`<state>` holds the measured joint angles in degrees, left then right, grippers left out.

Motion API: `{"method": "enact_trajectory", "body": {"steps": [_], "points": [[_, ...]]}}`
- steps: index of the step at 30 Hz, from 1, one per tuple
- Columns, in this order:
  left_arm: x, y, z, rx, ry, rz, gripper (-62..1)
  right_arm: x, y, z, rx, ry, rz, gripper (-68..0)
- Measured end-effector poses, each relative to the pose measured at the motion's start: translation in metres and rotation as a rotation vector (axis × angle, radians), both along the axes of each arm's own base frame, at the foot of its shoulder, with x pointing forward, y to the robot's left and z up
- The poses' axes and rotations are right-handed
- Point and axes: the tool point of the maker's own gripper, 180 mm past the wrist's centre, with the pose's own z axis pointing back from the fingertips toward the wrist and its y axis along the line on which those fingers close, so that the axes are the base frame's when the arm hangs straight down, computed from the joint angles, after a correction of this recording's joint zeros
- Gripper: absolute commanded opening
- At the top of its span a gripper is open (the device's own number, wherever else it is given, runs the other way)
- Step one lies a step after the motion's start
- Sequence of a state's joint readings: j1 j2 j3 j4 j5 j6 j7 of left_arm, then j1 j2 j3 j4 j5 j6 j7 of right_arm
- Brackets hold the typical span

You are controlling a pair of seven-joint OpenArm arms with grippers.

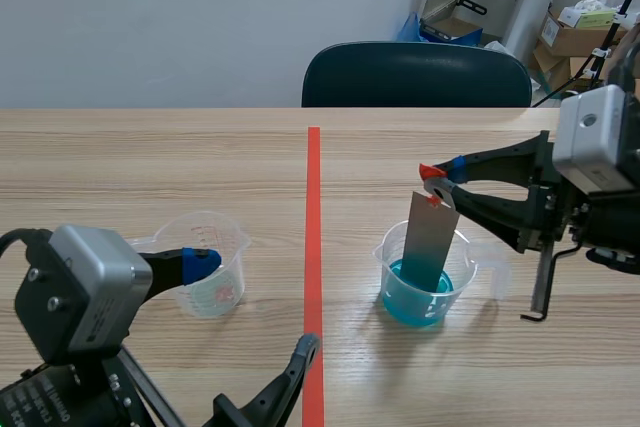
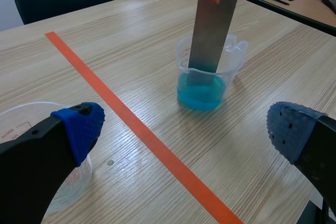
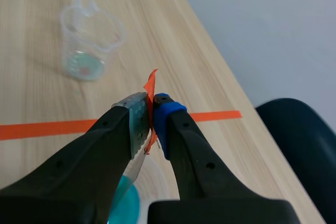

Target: Do the redox reaction experiment

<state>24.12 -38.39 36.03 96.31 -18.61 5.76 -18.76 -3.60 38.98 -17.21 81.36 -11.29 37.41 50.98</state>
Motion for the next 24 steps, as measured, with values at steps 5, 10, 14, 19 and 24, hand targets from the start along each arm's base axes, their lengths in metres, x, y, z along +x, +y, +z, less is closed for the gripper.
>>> {"method": "enact_trajectory", "body": {"steps": [5, 10, 14, 19, 24], "points": [[0.0, 0.0, 0.0, 0.0, 0.0, 0.0, 1.4, 0.003, -0.008, 0.014, 0.012, -0.014, -0.006, -66.7], [0.0, 0.0, 0.0, 0.0, 0.0, 0.0, 1.4, 0.002, -0.01, 0.029, 0.025, -0.014, 0.018, -66.7], [0.0, 0.0, 0.0, 0.0, 0.0, 0.0, 1.4, 0.003, -0.009, 0.045, 0.051, -0.048, 0.025, -66.7], [0.0, 0.0, 0.0, 0.0, 0.0, 0.0, 1.4, 0.001, -0.004, 0.06, 0.051, -0.096, 0.046, -66.7], [0.0, 0.0, 0.0, 0.0, 0.0, 0.0, 1.4, -0.003, -0.002, 0.067, 0.039, -0.116, 0.068, -66.7]]}}
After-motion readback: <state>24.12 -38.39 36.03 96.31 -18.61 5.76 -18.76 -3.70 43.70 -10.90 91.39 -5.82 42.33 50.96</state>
